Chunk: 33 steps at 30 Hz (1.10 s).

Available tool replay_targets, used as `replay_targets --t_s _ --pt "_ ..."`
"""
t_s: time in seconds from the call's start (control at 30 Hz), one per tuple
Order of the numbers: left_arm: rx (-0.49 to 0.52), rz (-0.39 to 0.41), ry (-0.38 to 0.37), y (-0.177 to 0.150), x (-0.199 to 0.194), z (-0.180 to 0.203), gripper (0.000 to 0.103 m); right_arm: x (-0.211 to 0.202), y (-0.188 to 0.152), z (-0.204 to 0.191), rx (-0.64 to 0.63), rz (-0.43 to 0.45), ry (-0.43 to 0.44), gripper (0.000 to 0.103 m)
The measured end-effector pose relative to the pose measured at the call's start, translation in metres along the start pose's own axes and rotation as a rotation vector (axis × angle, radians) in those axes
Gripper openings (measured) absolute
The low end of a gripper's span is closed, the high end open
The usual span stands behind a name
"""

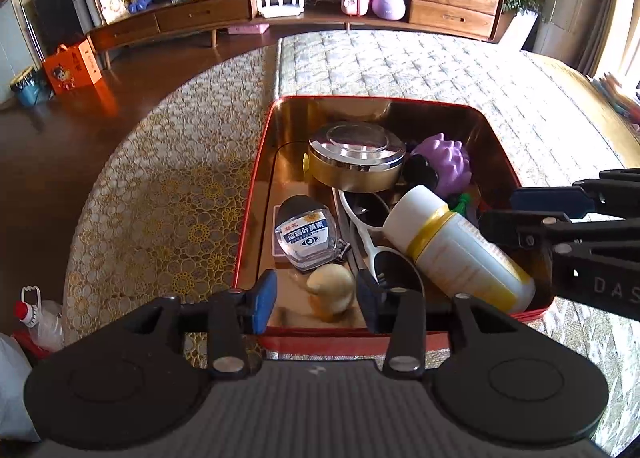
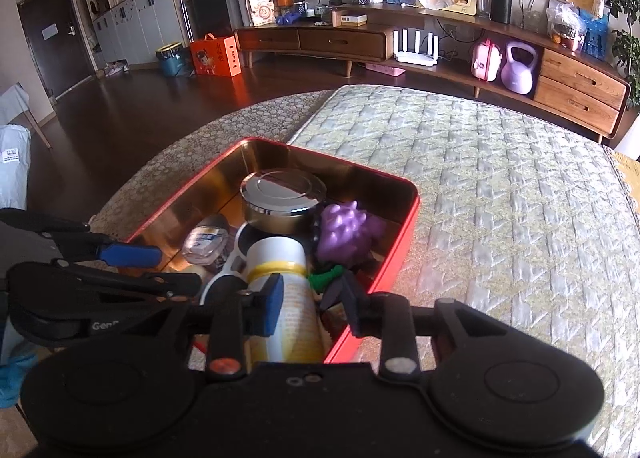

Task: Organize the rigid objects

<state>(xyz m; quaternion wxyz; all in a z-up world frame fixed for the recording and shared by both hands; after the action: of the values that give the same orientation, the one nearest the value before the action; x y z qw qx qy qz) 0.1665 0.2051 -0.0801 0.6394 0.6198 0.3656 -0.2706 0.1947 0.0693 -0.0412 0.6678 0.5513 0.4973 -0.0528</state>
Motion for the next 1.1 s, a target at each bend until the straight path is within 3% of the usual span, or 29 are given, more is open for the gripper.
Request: replay_targets --t_s 0.1,0.33,0.53,0.73,1.1 --pt "0.001 0.027 0.005 -0.002 -0.008 0.002 0.056 -0.007 -0.002 -0.002 0.001 0.007 0.012 0.036" --pt "0.008 0.083 0.002 -0.002 -0.029 0.007 0.058 -0.029 -0.007 -0.001 0.020 0.041 0.037 0.039" --pt "0.001 0.129 0.001 -0.005 -0.045 0.009 0.065 -0.050 -0.017 0.003 0.026 0.067 0.068 0.048" --pt "0.000 0.173 0.010 -0.009 -0.060 0.009 0.066 -0.071 -0.026 0.007 0.029 0.116 0.075 0.062" --pt "-0.038 0.265 -0.017 -0.020 -0.093 0.006 0.083 -0.107 -0.037 -0.008 -0.069 0.235 0.073 0.093"
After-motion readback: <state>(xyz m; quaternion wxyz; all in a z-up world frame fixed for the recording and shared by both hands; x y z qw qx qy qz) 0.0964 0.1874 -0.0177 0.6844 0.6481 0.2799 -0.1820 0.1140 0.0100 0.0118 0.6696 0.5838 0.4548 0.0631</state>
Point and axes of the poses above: each gripper's, at about its wrist camera, not at the fingertips, and x roughly the way its jaws point, z to its right, y to its top, the point moved 2 cm from there along x, roughly the way its jaws point, and after that the axes turned 1 degree about z, right-handed, at the moved point
